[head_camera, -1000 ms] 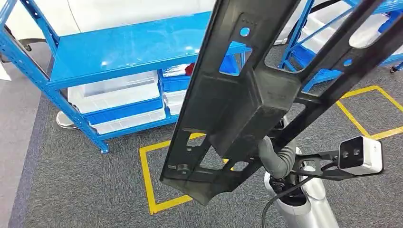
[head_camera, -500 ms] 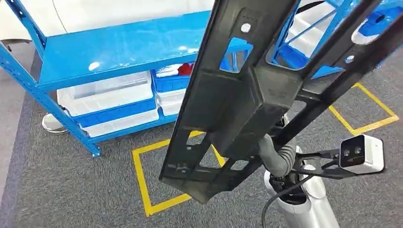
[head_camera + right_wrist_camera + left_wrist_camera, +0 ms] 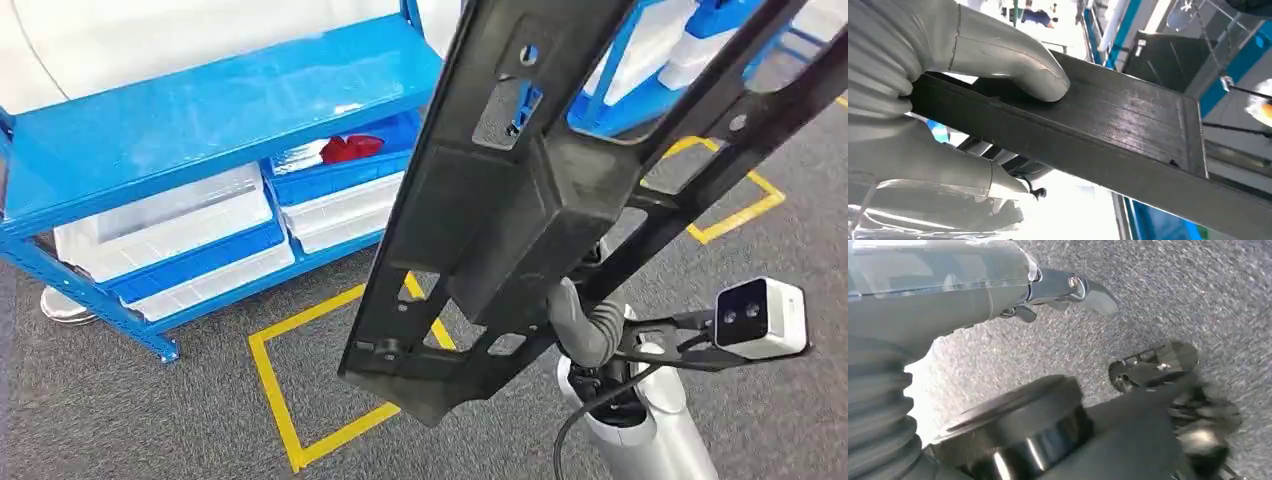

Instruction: Take the parts from the cabinet and place them on the table.

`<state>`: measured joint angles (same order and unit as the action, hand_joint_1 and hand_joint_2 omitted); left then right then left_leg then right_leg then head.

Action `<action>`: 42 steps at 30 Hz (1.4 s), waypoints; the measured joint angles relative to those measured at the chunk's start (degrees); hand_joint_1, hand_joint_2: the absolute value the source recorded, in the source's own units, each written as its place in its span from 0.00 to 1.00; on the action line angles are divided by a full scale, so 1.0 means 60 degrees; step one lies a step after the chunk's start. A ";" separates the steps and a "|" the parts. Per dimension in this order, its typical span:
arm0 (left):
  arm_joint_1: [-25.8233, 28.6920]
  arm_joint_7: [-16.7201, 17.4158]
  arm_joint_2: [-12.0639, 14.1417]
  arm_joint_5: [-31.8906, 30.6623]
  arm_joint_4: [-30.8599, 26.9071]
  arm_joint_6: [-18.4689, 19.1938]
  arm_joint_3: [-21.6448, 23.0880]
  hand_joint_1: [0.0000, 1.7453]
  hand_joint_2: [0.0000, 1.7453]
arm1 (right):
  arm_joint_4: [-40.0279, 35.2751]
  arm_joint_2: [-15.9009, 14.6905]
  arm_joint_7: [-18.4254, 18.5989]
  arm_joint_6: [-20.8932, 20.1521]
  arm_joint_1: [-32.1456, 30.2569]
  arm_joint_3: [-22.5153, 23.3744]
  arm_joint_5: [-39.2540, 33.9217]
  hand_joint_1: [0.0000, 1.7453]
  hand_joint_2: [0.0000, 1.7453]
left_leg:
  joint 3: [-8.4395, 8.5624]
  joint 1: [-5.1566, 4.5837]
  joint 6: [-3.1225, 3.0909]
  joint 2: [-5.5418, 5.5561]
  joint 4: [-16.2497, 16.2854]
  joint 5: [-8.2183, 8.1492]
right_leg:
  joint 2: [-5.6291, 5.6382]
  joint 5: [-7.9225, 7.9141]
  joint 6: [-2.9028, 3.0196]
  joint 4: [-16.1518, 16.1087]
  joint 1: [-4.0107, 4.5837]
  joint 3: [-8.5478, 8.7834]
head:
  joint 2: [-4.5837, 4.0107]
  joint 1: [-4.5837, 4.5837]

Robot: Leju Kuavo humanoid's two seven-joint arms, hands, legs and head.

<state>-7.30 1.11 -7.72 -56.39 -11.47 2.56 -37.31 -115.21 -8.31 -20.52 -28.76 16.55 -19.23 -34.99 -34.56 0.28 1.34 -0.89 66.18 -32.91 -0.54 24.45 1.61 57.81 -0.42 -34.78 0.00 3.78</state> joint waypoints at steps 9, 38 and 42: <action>0.0115 0.0007 0.0026 0.0095 0.0000 -0.0065 -0.0018 0.00 1.00 | 0.0069 0.0000 0.0018 -0.0029 0.0025 -0.0095 -0.0051 0.95 1.00 | 0.0437 0.0055 -0.0152 0.0750 -0.1313 0.0978 | 0.1066 -0.0004 -0.0180 0.0177 0.0014 -0.0121 | 0.0000 0.0004; 0.0122 -0.0044 0.0022 0.0102 0.0000 -0.0066 -0.0062 0.00 1.00 | 0.0302 0.0004 0.0066 -0.0182 0.0238 -0.0167 -0.0168 0.95 1.00 | 0.0406 0.0124 -0.0071 0.0756 -0.1154 0.1056 | 0.0882 0.0051 -0.0098 0.0055 -0.0006 0.0055 | 0.0000 0.0000; 0.0132 -0.0036 0.0018 0.0098 0.0000 -0.0022 -0.0066 0.00 1.00 | 0.0310 0.0000 0.0069 -0.0182 0.0236 -0.0167 -0.0164 0.95 1.00 | 0.0428 0.0060 -0.0213 0.0642 -0.1335 0.1008 | 0.1242 -0.0071 -0.0382 0.0066 -0.0043 -0.0131 | 0.0000 0.0000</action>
<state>-6.51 0.90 -7.61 -55.80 -11.47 2.43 -37.70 -113.35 -8.31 -20.11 -29.86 17.97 -20.24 -35.98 -31.99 0.64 0.06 2.96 58.17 -26.86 6.91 24.02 -0.69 58.21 -0.67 -35.57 0.00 3.78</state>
